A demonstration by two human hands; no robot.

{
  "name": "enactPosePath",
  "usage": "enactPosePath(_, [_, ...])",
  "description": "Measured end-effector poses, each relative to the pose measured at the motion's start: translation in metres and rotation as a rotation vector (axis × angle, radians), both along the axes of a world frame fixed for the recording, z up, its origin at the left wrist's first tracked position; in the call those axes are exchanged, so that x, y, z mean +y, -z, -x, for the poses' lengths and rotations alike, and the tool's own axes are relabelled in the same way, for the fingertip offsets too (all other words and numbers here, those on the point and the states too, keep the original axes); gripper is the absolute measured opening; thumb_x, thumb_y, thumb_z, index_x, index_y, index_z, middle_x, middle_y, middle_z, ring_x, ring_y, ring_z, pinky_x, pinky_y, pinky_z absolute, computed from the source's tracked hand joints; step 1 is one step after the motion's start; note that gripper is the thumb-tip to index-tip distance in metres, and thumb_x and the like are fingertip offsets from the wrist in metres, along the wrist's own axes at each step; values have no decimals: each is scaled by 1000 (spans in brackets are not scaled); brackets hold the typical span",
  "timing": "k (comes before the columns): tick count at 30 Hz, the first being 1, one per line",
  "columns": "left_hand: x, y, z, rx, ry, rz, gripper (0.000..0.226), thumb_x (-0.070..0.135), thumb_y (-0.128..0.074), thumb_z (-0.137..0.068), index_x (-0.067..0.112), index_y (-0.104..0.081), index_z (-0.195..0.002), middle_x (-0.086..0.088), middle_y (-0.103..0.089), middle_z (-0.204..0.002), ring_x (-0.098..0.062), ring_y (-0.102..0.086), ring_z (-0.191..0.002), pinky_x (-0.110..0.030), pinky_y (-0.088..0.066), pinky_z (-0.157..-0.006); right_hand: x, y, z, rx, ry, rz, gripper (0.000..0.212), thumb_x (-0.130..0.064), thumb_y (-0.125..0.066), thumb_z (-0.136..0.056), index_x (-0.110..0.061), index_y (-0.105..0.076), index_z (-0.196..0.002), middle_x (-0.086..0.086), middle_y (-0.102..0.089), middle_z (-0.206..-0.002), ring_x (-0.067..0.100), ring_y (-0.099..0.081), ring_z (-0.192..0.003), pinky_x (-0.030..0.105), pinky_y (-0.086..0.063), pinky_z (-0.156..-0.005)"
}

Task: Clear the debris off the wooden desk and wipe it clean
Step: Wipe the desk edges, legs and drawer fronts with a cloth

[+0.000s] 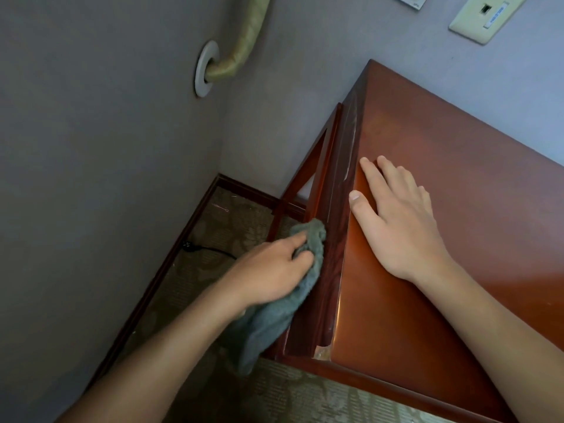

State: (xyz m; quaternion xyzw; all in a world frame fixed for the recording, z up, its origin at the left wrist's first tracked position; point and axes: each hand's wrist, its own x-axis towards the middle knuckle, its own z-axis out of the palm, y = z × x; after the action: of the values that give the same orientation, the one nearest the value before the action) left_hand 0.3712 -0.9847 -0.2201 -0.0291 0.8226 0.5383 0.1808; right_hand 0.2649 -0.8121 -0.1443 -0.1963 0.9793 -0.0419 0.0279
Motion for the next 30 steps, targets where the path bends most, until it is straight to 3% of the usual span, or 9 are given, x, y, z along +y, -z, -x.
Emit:
enactPosePath(3, [-7, -9, 7, -14, 44, -7, 69, 59, -42, -93, 54, -21, -159, 25, -32, -164, -5, -37, -148, -36, -34, -122, 0, -1, -1, -2, 0, 5, 81, -71, -2, -91, -41, -7, -165, -9, -4, -174, 16, 2, -160, 51, -2, -130])
enactPosePath(5, [-9, -24, -2, 16, 98, -83, 76, 66, -38, -81, 66, -15, -153, 32, -40, -156, 1, -48, -138, -36, -42, -116, 1, 0, -1, -3, -2, 5, 80, -71, -2, -91, -41, -7, -165, -10, -3, -174, 16, 3, -160, 51, -1, -130])
enactPosePath(8, [-6, -26, -2, 1, 98, -64, 67, 63, -37, -88, 75, -10, -147, 32, -52, -145, 0, -58, -125, -37, -49, -108, 0, 0, 0, -8, 0, 3, 80, -72, -1, -90, -42, -5, -165, -11, -2, -174, 15, 4, -160, 50, 0, -130])
enactPosePath(11, [-7, -8, 18, -91, 74, -28, 71, 64, -36, -90, 59, -13, -158, 23, -33, -164, -10, -39, -148, -39, -34, -122, 0, 0, 0, -9, 4, -2, 82, -72, 1, -89, -43, -4, -165, -10, -2, -174, 15, 4, -160, 50, 0, -130])
enactPosePath(13, [-11, 2, 23, -116, 88, -45, 70, 58, -41, -96, 49, -17, -162, 22, -25, -167, -9, -31, -152, -36, -26, -125, 0, 0, -1, -5, 0, -3, 82, -72, 1, -89, -42, -5, -165, -10, -2, -174, 15, 4, -160, 50, -1, -130])
enactPosePath(18, [-7, -30, 15, 64, 96, -176, 79, 59, -40, -79, 67, -14, -153, 38, -31, -158, 8, -35, -144, -30, -31, -120, 1, 0, -1, -15, -5, -3, 81, -72, 2, -90, -43, -3, -165, -12, 1, -174, 13, 7, -160, 47, 3, -130])
enactPosePath(21, [1, -29, 21, 64, 47, -95, 72, 60, -36, -87, 65, -12, -154, 32, -38, -157, 0, -46, -138, -35, -41, -115, 1, 1, -1, -22, 0, -10, 77, -70, 0, -92, -43, -2, -165, -14, 3, -174, 13, 8, -160, 47, 4, -130])
enactPosePath(25, [-3, -7, 42, -63, 6, -58, 65, 53, -38, -101, 46, -18, -163, 15, -31, -166, -12, -37, -149, -37, -31, -123, 0, -1, -2, -41, 8, 5, 74, -67, -3, -94, -45, -2, -165, -15, 4, -173, 11, 10, -159, 48, 3, -130])
enactPosePath(30, [-2, -19, 39, 48, 23, -111, 84, 66, -38, -76, 62, -14, -156, 31, -30, -162, 0, -38, -145, -38, -35, -121, 1, -2, -2, -56, 2, 31, 70, -65, -7, -96, -47, -3, -164, -19, 3, -172, 8, 10, -158, 44, 6, -129])
